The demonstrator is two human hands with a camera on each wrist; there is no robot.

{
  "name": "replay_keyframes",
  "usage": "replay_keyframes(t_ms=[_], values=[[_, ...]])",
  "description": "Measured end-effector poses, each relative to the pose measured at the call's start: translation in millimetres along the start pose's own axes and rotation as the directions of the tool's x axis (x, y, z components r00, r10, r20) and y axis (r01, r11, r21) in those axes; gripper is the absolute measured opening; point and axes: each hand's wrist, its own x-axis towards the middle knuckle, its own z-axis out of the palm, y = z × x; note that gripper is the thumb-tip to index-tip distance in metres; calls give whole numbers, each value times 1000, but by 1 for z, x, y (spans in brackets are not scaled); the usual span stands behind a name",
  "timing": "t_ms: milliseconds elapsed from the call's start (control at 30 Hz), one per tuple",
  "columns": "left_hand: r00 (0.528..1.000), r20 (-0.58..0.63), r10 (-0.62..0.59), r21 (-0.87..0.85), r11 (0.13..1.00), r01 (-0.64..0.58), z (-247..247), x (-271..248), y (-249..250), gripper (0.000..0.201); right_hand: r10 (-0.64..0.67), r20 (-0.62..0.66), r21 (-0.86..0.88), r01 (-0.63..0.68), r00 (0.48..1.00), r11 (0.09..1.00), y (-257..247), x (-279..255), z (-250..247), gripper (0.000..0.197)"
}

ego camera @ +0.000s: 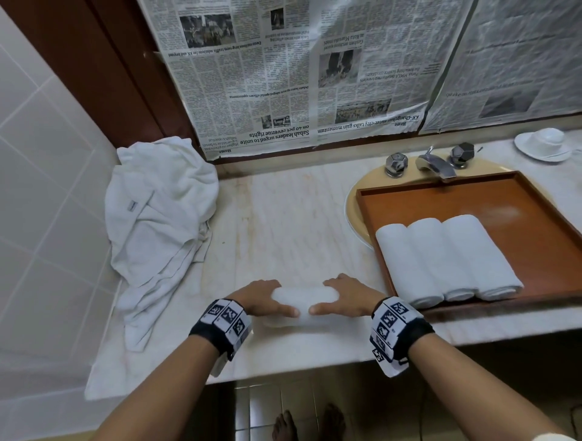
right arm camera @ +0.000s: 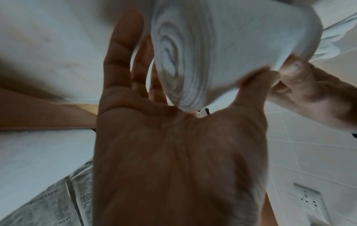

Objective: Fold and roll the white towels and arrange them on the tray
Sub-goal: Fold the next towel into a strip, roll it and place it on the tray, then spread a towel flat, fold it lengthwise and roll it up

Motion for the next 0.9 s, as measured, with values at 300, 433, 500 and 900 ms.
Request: replay_keyframes(t_ms=[300, 433, 500, 900], values=[[976, 215, -24, -38, 999, 33, 9, 1, 8, 70, -39, 9, 81, 38, 999, 996, 11, -15, 13, 74], [987, 158, 33, -30, 999, -29, 11, -5, 8, 65, -44, -17, 133, 46, 999, 990, 12, -30, 15, 72], [986, 143, 84, -66, 995, -75, 8, -8, 11, 59, -38, -61, 182, 48, 997, 982, 13, -41, 13, 71], [883, 0, 469, -56, 882, -468, -37, -21, 80, 54, 45, -443, 379, 141, 896, 915, 24, -131, -11, 51]])
